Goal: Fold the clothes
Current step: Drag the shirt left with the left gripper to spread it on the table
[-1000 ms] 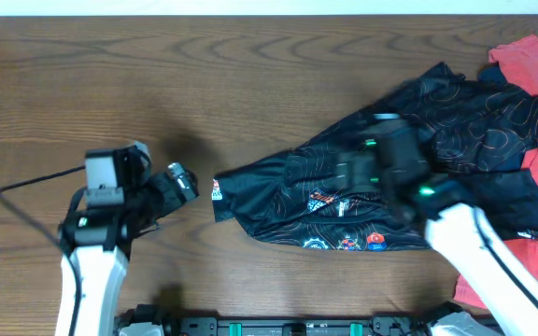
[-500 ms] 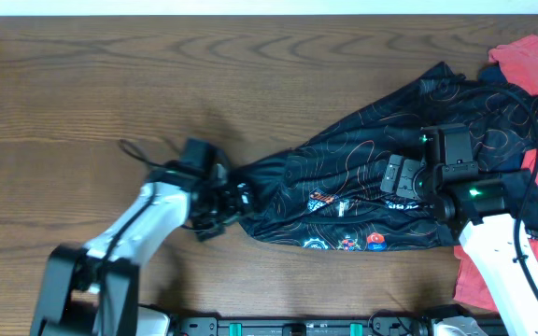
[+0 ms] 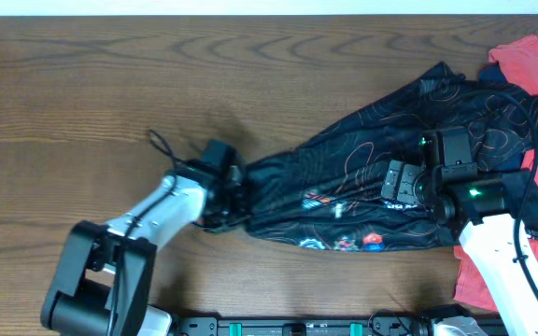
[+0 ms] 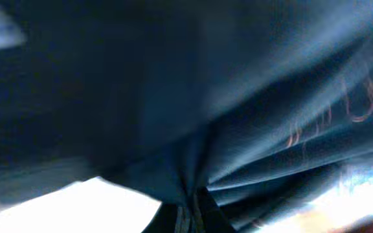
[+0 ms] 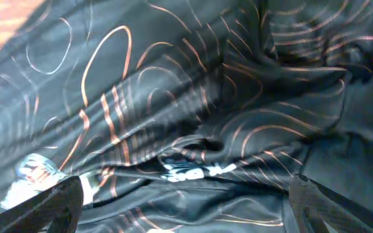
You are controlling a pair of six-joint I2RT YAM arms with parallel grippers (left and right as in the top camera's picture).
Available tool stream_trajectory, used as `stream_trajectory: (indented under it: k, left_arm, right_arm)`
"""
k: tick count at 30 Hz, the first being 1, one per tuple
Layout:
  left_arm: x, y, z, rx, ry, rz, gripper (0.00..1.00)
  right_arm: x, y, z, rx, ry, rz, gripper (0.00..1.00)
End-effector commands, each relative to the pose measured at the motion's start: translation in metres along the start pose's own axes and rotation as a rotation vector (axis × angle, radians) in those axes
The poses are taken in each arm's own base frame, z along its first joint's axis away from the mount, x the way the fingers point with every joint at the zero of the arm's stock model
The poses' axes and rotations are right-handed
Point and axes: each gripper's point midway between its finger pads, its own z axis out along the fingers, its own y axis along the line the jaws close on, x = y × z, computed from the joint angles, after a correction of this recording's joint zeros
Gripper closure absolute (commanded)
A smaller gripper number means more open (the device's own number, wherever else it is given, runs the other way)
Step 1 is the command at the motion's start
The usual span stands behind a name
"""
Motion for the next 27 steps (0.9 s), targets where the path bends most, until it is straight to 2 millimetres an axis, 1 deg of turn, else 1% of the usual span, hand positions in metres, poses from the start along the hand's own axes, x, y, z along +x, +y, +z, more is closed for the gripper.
stream_trajectory:
  k: [1,3,6,8,10,11,12,13,14,15,16,20,23,25,27]
  left_arm:
    - [-0.064,0.043,-0.058,-0.166,-0.225,0.036,0.94]
    - [-0.093,0.067,-0.097,-0.215,-0.307,-0.01,0.94]
    - [-0.134,0.093,-0.159,-0.21,-0.451,-0.106,0.94]
    - [-0.156,0.11,-0.202,-0.187,-0.56,-0.184,0.94]
    - [-0.168,0.125,-0.234,-0.172,-0.644,-0.254,0.93]
    - [-0.171,0.129,-0.244,-0.161,-0.666,-0.268,0.69]
    - [-0.172,0.132,-0.249,-0.148,-0.677,-0.279,0.44]
    - [-0.171,0.132,-0.25,-0.123,-0.67,-0.285,0.2]
    - [-0.167,0.13,-0.247,-0.096,-0.647,-0.289,0.08]
    - [-0.159,0.127,-0.241,-0.071,-0.603,-0.297,0.0]
    - [-0.149,0.122,-0.233,-0.047,-0.547,-0.303,0.02]
    - [-0.103,0.091,-0.199,0.034,-0.312,-0.306,0.02]
    - [-0.068,0.07,-0.168,0.015,-0.147,-0.269,0.02]
    - [-0.051,0.06,-0.147,-0.003,-0.075,-0.237,0.02]
    - [-0.031,0.053,-0.121,-0.026,0.0,-0.234,0.02]
  right_arm:
    - [-0.002,-0.006,-0.003,0.015,-0.01,0.023,0.01]
    - [-0.002,-0.009,-0.003,0.02,-0.007,0.023,0.01]
    - [-0.002,-0.011,-0.003,0.025,-0.006,0.029,0.01]
    - [-0.002,-0.011,-0.003,0.025,-0.003,0.03,0.01]
    - [0.0,-0.012,-0.003,0.027,0.002,0.029,0.01]
    - [0.0,-0.012,-0.003,0.028,0.005,0.029,0.01]
    - [0.001,-0.012,-0.003,0.029,0.007,0.028,0.01]
    - [0.001,-0.012,-0.003,0.029,0.009,0.028,0.01]
    - [0.002,-0.012,-0.003,0.03,0.009,0.028,0.01]
    - [0.002,-0.012,-0.003,0.03,0.01,0.028,0.01]
    - [0.002,-0.012,-0.003,0.029,0.01,0.028,0.01]
    - [0.003,-0.011,-0.003,0.023,0.016,0.027,0.01]
    - [0.004,-0.012,-0.003,0.025,0.02,0.027,0.01]
    - [0.004,-0.012,-0.002,0.026,0.023,0.027,0.01]
    - [0.006,-0.012,-0.002,0.028,0.028,0.026,0.01]
